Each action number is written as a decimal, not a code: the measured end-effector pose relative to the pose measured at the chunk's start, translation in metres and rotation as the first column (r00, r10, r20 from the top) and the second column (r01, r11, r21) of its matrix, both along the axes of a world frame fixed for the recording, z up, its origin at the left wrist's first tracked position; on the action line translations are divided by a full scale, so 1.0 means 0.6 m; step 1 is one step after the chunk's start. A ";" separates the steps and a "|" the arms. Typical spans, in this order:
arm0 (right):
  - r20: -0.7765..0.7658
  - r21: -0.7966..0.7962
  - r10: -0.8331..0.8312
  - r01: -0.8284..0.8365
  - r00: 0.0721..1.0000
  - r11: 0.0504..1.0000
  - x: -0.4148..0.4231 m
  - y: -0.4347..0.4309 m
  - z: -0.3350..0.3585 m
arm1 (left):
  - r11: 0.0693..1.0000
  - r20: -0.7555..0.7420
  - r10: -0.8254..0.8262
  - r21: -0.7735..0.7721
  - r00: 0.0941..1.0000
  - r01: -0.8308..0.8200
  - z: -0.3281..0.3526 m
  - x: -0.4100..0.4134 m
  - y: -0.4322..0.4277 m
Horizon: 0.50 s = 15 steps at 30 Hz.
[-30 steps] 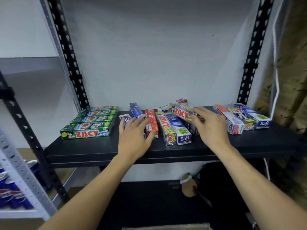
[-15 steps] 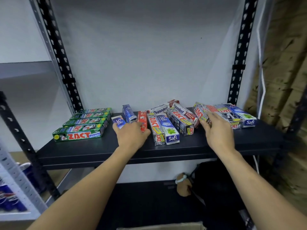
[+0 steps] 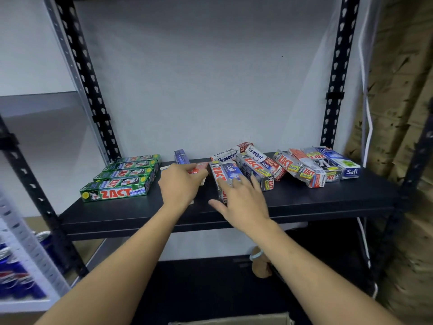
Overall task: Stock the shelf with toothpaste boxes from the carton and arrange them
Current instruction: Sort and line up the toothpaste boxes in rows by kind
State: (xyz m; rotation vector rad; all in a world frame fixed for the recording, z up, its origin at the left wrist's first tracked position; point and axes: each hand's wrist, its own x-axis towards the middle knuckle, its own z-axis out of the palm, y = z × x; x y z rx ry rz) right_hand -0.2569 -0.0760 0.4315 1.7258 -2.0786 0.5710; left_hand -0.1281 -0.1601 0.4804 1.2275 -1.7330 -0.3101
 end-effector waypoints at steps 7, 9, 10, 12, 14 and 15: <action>0.146 -0.191 0.045 -0.017 0.988 0.981 0.016 -0.007 0.019 | 0.997 -0.143 -0.048 0.055 0.989 0.056 0.022 0.024 0.010; 0.274 -0.245 0.084 -0.015 0.958 0.969 0.015 -0.008 0.032 | 0.996 -0.180 -0.048 0.064 0.983 0.060 0.030 0.030 0.015; 0.332 -0.280 0.111 -0.014 0.937 0.960 0.013 -0.009 0.039 | 0.996 -0.203 -0.050 0.065 0.978 0.064 0.033 0.033 0.017; 0.414 -0.369 0.177 -0.014 0.893 0.929 0.006 -0.004 0.053 | 0.996 -0.242 -0.047 0.063 0.969 0.064 0.039 0.037 0.023; 0.458 -0.456 0.254 -0.020 0.852 0.890 -0.004 0.002 0.066 | 0.998 -0.265 -0.047 0.038 0.963 0.059 0.046 0.039 0.027; 0.465 -0.492 0.284 -0.023 0.838 0.871 -0.012 0.005 0.071 | 0.998 -0.277 -0.050 0.025 0.960 0.059 0.051 0.038 0.029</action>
